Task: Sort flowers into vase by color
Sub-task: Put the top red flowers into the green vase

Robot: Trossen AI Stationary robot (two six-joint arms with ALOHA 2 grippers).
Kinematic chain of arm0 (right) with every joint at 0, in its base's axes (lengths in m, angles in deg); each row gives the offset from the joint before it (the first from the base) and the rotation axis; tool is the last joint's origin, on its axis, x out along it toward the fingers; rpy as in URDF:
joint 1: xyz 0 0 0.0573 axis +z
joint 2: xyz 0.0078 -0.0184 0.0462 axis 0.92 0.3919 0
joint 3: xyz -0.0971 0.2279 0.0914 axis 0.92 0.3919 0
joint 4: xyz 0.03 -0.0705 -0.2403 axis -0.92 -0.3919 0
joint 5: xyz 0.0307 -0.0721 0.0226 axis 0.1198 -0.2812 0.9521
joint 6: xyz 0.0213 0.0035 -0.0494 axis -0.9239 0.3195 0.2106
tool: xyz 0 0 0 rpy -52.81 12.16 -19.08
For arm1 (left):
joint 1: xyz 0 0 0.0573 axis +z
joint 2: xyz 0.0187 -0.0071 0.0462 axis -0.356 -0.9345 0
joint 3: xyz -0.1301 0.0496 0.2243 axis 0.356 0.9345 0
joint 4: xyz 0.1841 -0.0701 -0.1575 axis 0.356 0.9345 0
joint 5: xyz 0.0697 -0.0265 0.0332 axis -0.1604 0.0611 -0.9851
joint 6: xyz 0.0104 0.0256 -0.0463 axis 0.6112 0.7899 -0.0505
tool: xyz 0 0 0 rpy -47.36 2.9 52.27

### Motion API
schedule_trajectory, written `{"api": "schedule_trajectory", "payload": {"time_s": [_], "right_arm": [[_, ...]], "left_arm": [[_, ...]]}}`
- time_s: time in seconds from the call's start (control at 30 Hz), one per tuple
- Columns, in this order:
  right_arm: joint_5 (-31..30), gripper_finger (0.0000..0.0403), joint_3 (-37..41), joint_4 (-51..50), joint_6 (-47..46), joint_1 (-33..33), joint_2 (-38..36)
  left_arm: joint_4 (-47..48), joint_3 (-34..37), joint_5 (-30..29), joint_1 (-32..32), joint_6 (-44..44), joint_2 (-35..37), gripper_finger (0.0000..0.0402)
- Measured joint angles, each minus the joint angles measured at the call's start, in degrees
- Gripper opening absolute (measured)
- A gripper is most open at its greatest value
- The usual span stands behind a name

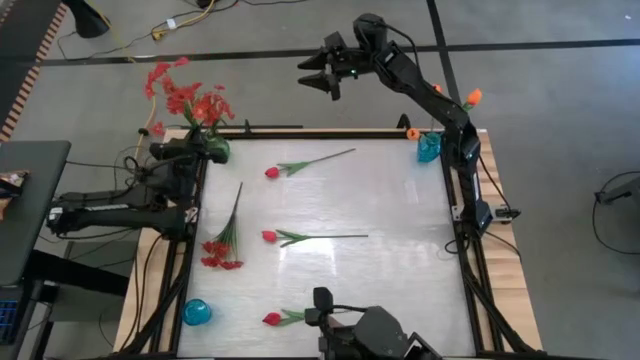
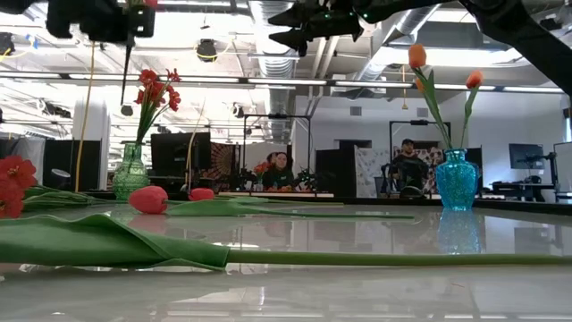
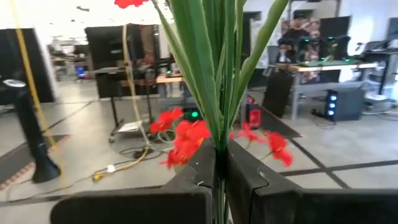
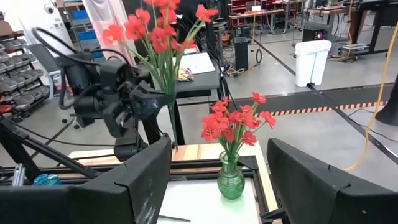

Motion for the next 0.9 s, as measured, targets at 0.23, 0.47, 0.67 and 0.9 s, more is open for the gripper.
{"api": "schedule_trajectory", "payload": {"time_s": [0.23,0.47,0.67,0.9], "right_arm": [[2.2,0.0292,0.0,-1.4,0.1,-0.9,0.0],[2.8,0.0292,0.0,-2.6,0.5,-1.9,0.0],[2.9,0.0292,0.5,-2.4,0.6,-3.1,0.0],[2.8,0.0292,1.2,-2.4,0.6,-3.9,0.2]], "left_arm": [[0.0,5.9,1.1,5.9,-8.7,0.0,0.0000],[-0.4,9.2,1.8,11.9,-11.0,0.0,0.0000],[-3.9,9.3,9.4,18.4,-8.7,0.0,0.0000],[-12.5,9.3,20.0,26.9,-0.1,0.0,0.0000]]}}
